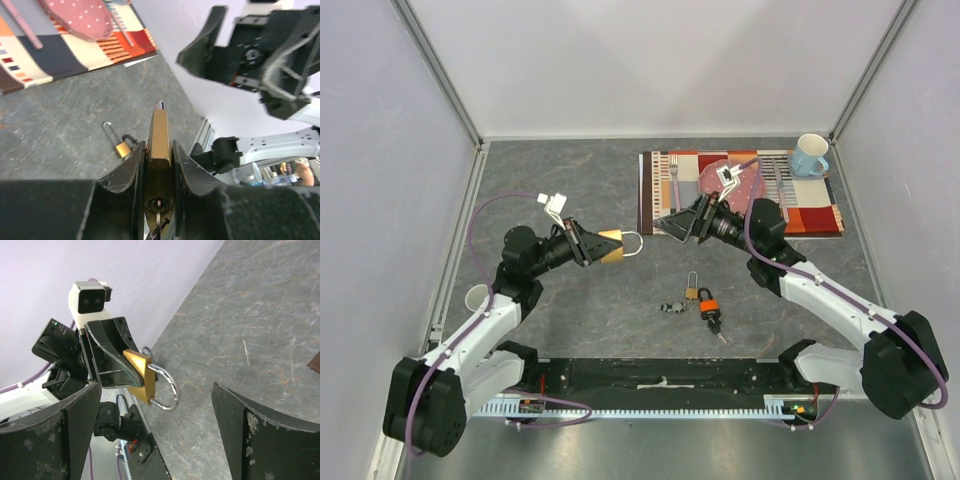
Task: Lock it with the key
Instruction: Lock the lock.
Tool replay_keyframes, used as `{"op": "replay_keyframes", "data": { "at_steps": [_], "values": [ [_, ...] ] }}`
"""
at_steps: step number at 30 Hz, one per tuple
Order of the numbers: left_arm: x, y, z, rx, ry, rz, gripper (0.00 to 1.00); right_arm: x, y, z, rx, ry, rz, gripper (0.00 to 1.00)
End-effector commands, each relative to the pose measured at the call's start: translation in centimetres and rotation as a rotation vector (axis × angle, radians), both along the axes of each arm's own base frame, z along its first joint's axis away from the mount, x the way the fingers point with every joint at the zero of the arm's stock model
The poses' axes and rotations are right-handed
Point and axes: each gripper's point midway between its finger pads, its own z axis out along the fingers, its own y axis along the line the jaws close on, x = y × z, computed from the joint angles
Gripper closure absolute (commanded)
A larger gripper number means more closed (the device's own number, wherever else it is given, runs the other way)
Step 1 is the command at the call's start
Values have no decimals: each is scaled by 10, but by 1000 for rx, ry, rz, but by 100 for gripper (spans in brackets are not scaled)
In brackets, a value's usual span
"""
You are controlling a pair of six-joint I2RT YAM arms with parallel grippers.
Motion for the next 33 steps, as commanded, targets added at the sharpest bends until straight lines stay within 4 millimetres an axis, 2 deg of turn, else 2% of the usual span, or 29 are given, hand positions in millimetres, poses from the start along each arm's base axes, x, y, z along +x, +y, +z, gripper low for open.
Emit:
{"op": "replay_keyframes", "data": {
  "at_steps": [1,2,4,5,10,13,14,16,17,18,19,21,22,30,33],
  "values": [
    [-15,-2,67,-207,-179,-51,98,-7,6,21,177,-13,48,2],
    [-20,-1,79,-245,-241,-58,98,-7,6,21,191,-10,46,2],
    [-23,2,81,-303,-236,-46,98,-8,5,24,232,-20,36,2],
    [-25,6,92,-349,-268,-29,98,-10,8,22,235,-15,39,2],
    [-26,14,96,-419,-292,21,98,-13,22,19,248,3,32,2],
    [-28,15,99,-423,-311,19,98,-20,40,19,278,12,54,2],
    [-28,14,100,-424,-311,19,98,-25,52,13,274,34,72,2],
    [-29,14,101,-424,-312,14,98,-29,63,22,302,31,104,3],
    [-30,14,101,-421,-313,5,98,-33,72,17,297,44,126,4],
    [-30,14,102,-421,-313,5,98,-37,76,26,328,32,144,7],
    [-30,13,100,-418,-306,5,98,-39,79,29,341,30,154,13],
    [-31,14,99,-415,-305,8,98,-45,84,33,367,28,177,18],
    [-31,14,98,-413,-298,9,98,-45,85,35,373,30,179,25],
    [-34,12,96,-402,-293,-10,98,-47,86,45,409,21,165,38],
    [-35,12,95,-400,-293,-14,98,-44,86,49,425,19,153,46]
  ]
}}
